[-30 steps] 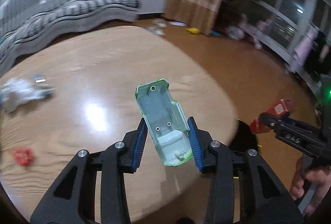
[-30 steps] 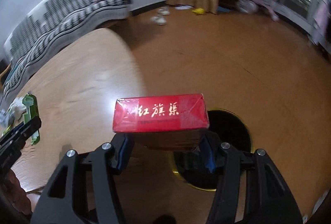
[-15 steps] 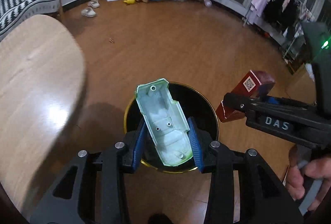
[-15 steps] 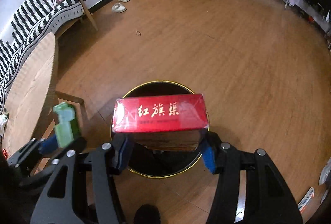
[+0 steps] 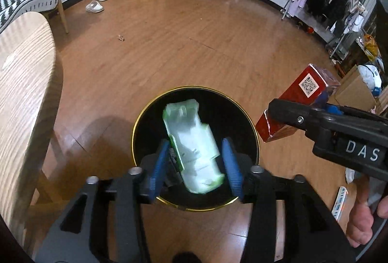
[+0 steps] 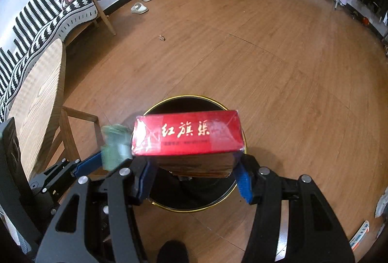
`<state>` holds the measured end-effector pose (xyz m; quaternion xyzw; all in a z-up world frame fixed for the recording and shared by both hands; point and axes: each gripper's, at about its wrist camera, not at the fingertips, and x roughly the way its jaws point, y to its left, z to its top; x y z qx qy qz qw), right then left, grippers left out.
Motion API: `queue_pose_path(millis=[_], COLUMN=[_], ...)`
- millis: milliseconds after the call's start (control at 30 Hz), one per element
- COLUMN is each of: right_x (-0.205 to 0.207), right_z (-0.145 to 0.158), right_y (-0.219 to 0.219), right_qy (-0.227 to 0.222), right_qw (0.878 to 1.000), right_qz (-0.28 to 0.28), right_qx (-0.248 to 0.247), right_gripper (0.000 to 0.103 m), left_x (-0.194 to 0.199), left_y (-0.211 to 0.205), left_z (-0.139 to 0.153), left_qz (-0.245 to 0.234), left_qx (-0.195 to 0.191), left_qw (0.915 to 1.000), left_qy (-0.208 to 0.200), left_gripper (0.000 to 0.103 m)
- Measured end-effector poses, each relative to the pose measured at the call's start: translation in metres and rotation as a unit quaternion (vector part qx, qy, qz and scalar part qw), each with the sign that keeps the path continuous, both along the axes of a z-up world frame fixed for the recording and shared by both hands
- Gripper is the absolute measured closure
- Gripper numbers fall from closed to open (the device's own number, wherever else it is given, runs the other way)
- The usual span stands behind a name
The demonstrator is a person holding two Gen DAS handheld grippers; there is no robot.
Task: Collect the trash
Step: 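Carry tray and red box to the bin and open both tools over it, then grasp pink-purple toy with left tool while right tool grasps yellow-green snack bag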
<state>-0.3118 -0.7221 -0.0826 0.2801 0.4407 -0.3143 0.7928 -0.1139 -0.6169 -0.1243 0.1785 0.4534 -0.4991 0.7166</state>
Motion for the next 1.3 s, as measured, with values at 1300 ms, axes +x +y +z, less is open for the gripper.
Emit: queue_pose_path(millis=[1300], right_x=[0.141], right_z=[0.084], right_y=[0.166], right_qy=[-0.097], right_qw=[0.983], right_qz=[0.151], right_qx=[-0.039], right_gripper=[0.02], left_x=[0.071], left_y=[0.254], left_z=[0.131], left_qz=[0.15], left_qx=[-0.06], left_qw=[0.9826], left_qy=[-0.091], left_gripper=[0.01])
